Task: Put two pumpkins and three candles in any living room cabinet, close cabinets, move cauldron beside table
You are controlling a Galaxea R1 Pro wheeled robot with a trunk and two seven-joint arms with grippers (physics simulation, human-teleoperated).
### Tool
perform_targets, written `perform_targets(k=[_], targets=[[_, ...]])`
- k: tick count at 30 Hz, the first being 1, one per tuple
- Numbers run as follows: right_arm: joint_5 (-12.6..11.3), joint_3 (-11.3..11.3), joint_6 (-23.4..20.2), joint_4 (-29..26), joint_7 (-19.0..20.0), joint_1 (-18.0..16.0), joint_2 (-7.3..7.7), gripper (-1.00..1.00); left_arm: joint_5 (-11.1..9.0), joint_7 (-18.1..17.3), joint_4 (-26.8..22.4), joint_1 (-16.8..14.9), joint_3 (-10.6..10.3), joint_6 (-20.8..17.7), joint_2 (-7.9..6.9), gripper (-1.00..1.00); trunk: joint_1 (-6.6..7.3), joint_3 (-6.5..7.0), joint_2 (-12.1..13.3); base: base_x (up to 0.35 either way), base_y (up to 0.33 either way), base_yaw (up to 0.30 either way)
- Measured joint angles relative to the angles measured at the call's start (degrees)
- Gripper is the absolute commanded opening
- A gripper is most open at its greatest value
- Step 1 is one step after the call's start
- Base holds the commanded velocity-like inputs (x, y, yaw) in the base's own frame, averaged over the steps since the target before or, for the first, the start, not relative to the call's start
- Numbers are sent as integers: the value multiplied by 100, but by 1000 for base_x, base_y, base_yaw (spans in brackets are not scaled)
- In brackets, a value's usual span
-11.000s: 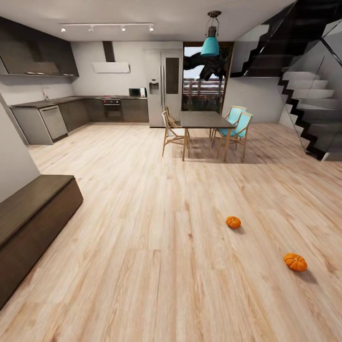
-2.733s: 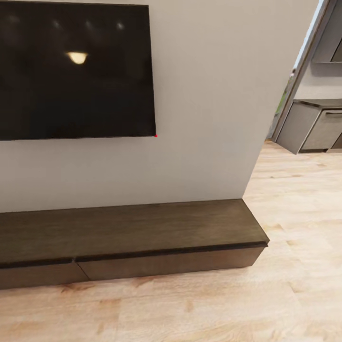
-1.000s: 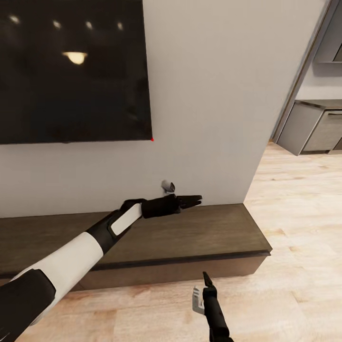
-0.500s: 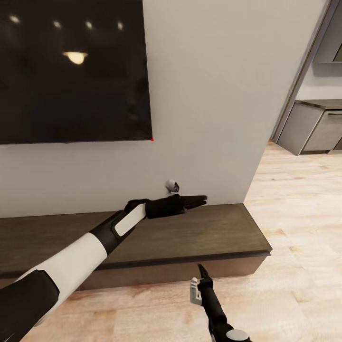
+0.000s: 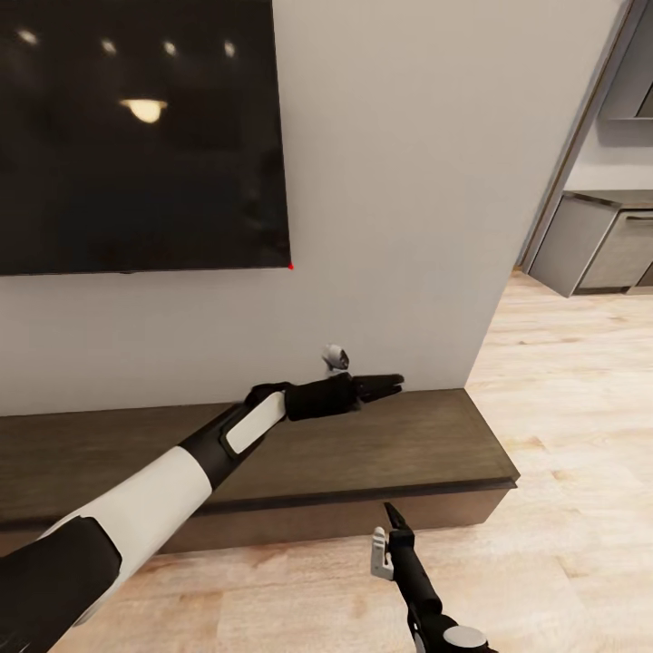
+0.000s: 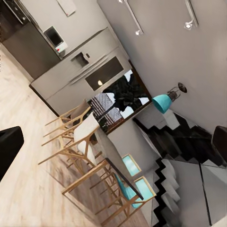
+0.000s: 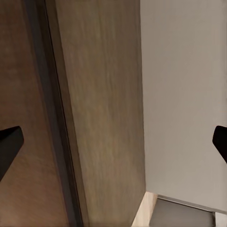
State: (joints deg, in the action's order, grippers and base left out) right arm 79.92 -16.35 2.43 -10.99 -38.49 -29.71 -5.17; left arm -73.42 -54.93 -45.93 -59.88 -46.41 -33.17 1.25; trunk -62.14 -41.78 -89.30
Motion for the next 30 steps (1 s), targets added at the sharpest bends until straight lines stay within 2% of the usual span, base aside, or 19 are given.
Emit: perform_targets(k=[5,8,12,18,26,30], targets=[[-10,1,25,0,-1,0,-2,100,-47,-7,4,61,5,7,-8,100,0,0,0,0,0,0],[-18,9,37,0,-1,0,-9,100,-109,-49,-25,72,171,-1,26,100,0,0,0,0,0,0],[-20,9,39,2,-24,0,-18,100,-298,-70,-47,73,230,15,53,100,-21,-17,-39,0,0,0],[-23,9,38,6,-27,0,-17,100,-311,-70,-66,73,229,75,59,100,-153,-125,-279,0,0,0],[-28,9,38,4,-27,0,-12,100,-325,-162,-40,73,233,74,46,100,-154,-126,-281,0,0,0],[-29,10,38,1,-27,0,-11,100,-323,-224,-14,73,237,83,43,100,-241,-197,-440,0,0,0]])
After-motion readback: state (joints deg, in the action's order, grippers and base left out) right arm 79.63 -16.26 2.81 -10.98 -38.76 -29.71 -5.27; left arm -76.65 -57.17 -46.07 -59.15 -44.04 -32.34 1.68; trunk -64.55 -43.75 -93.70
